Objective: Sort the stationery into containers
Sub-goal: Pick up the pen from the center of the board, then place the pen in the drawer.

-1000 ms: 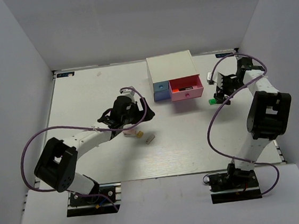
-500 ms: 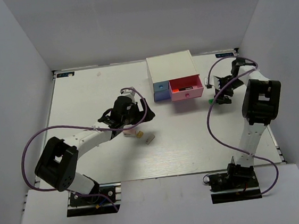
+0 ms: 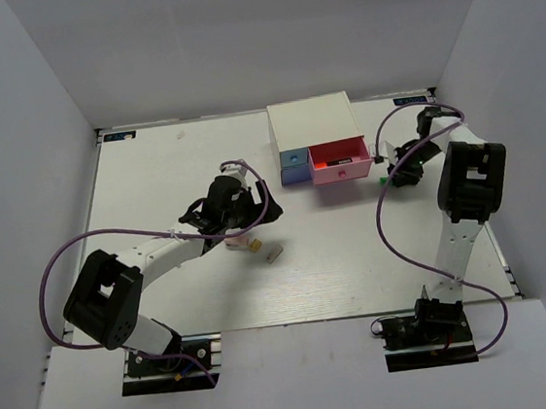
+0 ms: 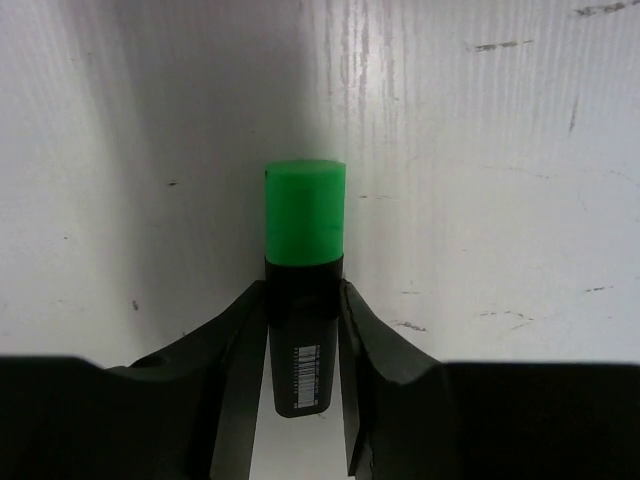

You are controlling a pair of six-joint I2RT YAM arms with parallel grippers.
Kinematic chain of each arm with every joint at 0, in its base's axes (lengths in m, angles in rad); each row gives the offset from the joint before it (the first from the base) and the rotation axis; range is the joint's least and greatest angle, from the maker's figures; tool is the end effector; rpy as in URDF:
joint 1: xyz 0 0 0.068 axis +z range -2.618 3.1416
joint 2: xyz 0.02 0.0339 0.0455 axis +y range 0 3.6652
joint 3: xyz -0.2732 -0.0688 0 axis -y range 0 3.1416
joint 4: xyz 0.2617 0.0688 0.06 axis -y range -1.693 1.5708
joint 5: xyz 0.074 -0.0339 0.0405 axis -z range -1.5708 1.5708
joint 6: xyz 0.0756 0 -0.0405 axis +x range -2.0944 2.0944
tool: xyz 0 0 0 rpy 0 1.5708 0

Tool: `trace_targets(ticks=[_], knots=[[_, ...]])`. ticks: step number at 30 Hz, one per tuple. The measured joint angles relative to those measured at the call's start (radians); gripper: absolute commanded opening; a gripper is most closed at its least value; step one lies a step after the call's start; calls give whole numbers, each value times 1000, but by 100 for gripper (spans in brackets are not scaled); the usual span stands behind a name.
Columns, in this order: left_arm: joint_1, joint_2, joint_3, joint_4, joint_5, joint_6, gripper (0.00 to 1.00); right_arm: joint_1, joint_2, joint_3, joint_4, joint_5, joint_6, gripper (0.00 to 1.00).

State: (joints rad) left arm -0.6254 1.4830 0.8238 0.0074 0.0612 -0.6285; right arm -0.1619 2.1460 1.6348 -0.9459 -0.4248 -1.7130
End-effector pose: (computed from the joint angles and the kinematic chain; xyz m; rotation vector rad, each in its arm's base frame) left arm 0.2879 -0.2136 0.1821 0.0317 2.3285 -0.7337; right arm 0.4417 -0.0406 0.1251 -1.9313 1.9219 0.2227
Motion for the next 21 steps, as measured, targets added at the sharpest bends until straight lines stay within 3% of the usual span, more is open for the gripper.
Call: trace_targets(ticks=[7,15,21], knots=[[0,0,0,-5,-5,-1,97,-22,-58,-47,-11,-36,93,12],[0,50,18,-140,-115,-41,97,-40,-435,-209,279,-180,364,14],[2,74,23,-205,-159,-63,97,3,-579,-249,421,-297,439,22]])
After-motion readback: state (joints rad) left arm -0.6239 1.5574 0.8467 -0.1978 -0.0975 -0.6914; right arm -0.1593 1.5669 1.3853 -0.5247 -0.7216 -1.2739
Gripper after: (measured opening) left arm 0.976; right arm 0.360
